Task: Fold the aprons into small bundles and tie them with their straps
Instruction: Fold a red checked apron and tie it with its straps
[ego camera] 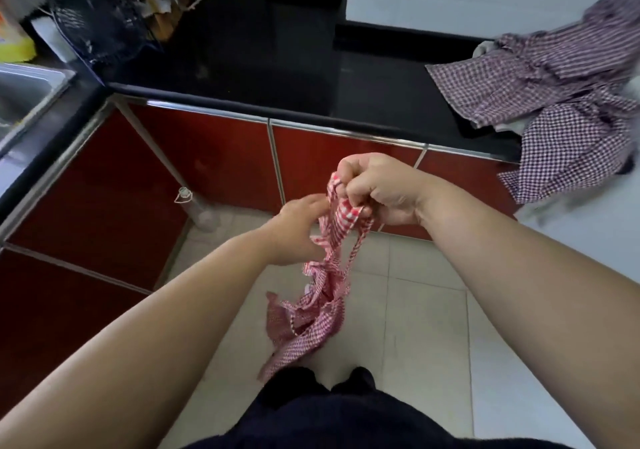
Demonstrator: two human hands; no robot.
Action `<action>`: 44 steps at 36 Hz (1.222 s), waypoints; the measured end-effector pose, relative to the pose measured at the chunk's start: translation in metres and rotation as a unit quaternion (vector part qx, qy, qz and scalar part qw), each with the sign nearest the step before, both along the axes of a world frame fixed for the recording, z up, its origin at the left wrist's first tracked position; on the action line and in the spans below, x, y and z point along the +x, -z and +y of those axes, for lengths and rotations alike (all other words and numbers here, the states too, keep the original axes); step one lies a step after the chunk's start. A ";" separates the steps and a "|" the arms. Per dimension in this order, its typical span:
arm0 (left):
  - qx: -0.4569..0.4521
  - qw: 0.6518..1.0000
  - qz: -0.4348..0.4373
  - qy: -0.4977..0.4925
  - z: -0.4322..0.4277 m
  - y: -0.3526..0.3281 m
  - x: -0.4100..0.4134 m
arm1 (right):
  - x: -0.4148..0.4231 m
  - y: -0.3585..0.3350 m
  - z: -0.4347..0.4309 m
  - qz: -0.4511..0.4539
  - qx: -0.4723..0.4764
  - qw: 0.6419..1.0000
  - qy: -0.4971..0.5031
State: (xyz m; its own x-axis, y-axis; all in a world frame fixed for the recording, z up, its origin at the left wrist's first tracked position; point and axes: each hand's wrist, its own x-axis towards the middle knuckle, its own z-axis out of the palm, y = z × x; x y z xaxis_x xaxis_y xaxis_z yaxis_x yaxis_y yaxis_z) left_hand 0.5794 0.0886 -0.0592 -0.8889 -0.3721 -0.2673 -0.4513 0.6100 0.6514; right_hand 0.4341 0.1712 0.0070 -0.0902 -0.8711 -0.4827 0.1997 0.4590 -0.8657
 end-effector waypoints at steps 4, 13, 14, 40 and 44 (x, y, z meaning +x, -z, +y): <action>-0.013 0.998 -0.057 -0.039 0.018 0.015 -0.020 | -0.020 0.003 0.022 0.032 0.004 0.999 0.015; -0.145 0.930 0.022 -0.337 0.006 0.008 -0.027 | -0.049 0.017 0.051 0.239 0.013 0.967 0.085; -0.141 0.924 0.030 -0.353 0.005 0.007 -0.026 | -0.051 0.016 0.051 0.226 0.025 0.971 0.075; 0.200 0.955 0.062 -0.210 0.034 0.016 -0.015 | -0.014 -0.006 0.003 -0.175 -0.020 0.969 0.171; 0.107 0.980 0.002 -0.168 0.034 0.028 -0.016 | -0.015 -0.009 0.000 -0.186 -0.029 0.965 0.182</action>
